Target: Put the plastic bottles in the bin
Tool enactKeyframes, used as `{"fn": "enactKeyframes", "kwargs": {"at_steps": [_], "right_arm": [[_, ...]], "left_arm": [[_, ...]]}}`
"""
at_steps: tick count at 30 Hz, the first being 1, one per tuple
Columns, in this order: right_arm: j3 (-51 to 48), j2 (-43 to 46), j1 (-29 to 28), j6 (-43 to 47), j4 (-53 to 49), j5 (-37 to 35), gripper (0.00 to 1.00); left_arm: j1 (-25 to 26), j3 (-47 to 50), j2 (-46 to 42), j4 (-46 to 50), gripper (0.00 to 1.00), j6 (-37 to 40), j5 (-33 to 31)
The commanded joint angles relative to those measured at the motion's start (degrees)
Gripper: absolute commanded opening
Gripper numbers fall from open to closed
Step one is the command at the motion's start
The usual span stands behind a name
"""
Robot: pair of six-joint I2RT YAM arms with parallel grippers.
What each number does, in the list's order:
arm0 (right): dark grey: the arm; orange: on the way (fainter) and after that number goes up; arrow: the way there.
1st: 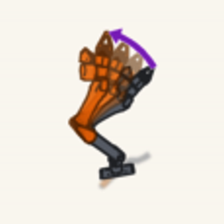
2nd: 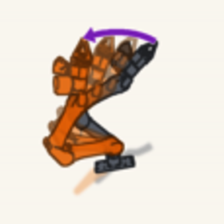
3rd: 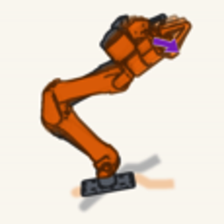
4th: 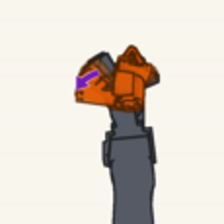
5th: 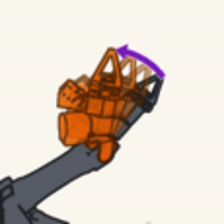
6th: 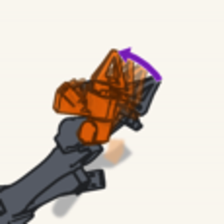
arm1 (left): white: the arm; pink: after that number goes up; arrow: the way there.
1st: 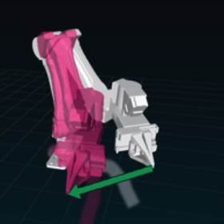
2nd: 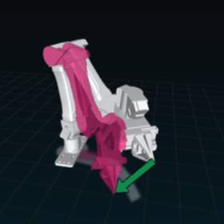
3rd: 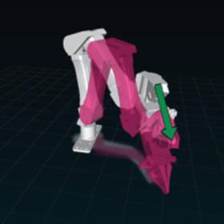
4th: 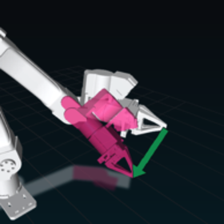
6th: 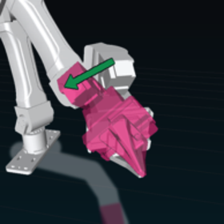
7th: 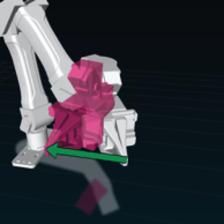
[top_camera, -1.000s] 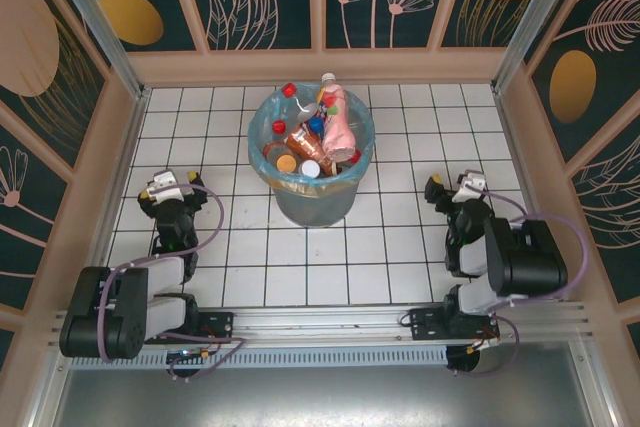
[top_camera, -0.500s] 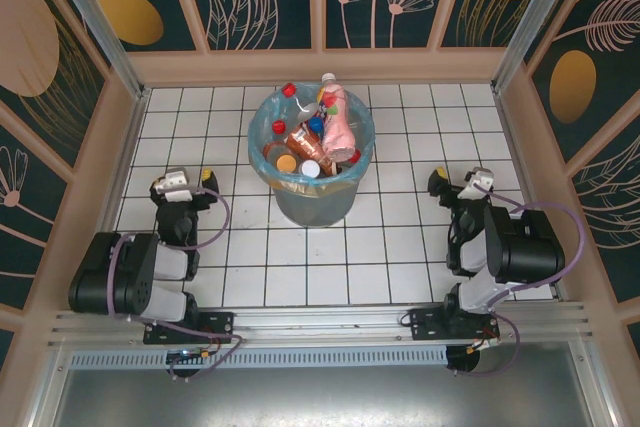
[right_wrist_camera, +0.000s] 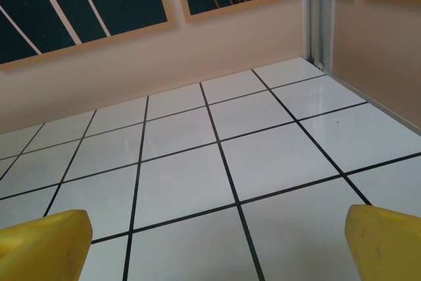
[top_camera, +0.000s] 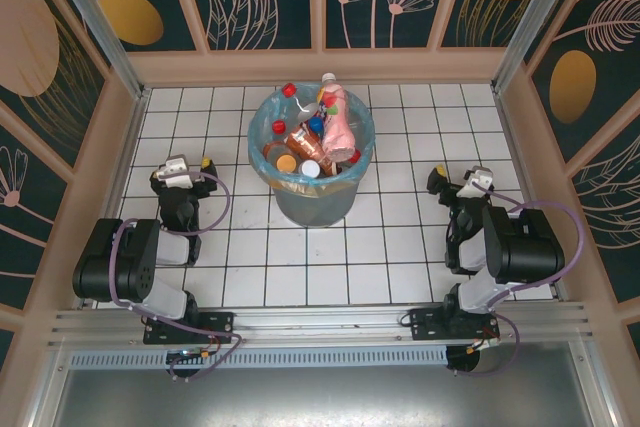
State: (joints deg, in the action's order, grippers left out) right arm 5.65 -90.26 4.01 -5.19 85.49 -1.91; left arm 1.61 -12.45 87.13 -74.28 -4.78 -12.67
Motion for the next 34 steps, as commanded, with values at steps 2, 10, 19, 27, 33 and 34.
{"fn": "enactKeyframes", "kwargs": {"at_steps": [2,10,19,27,33,34], "right_arm": [[1.10,0.97,-0.41,0.44,0.73,-1.79,0.99],[1.38,0.96,-0.77,0.62,0.29,-2.53,0.99],[2.94,0.84,-1.20,1.44,-2.41,-1.98,0.99],[5.86,0.79,-1.56,2.95,-7.88,0.77,0.99],[5.89,0.79,-1.55,2.99,-7.99,0.79,0.99],[5.88,0.79,-1.55,2.99,-7.97,0.82,0.99]], "left_arm": [[-0.38,-0.34,-0.12,0.00,0.99,-0.85,-0.77],[-0.38,-0.37,-0.11,-0.06,0.99,-0.89,-0.72],[-0.38,-0.30,-0.12,-0.04,0.99,-0.87,-0.69],[-0.38,-0.37,-0.12,0.05,0.99,-0.85,-0.69],[-0.38,-0.37,-0.07,0.01,0.99,-0.85,-0.73],[-0.38,-0.38,-0.05,0.00,0.99,-0.86,-0.73]]}}
